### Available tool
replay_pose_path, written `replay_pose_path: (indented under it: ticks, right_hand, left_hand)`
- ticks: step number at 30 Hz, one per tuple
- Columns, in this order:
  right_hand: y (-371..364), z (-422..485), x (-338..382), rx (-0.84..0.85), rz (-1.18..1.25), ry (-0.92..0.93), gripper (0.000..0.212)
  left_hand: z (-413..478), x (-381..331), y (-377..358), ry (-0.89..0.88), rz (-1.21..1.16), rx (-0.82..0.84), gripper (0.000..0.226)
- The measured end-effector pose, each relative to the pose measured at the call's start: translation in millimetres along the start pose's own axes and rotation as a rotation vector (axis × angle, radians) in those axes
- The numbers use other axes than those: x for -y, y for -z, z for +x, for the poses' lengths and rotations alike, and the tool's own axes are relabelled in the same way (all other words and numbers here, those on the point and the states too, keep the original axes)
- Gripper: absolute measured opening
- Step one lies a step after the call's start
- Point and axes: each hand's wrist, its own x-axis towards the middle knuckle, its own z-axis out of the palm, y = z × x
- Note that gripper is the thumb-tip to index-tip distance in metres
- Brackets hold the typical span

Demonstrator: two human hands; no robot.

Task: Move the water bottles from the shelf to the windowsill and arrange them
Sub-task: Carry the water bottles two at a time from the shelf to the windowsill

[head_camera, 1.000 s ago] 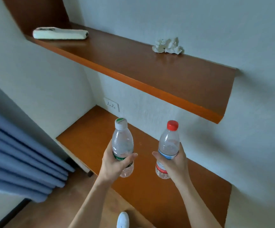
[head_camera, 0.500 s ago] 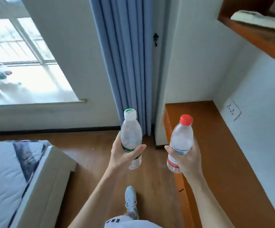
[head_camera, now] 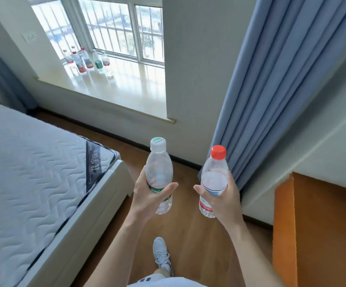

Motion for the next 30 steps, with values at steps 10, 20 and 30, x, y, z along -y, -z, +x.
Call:
replay_pose_path:
  ticks: [10,20,30]
  right_hand:
    - [-133,160,46,0.098,-0.036,0.061,0.067]
    - [-216,254,46,0.174,-0.143,0.079,0.058]
    - [-285,411,44,0.288,-0.153,0.147,0.062]
  left_hand:
    - [162,21,70,0.038,-0.004,-0.107,0.06]
    - [278,43,118,0.089,-0.021,-0.217,0.057]
    - [419,59,121,0.101,-0.003,-0.28,0.064]
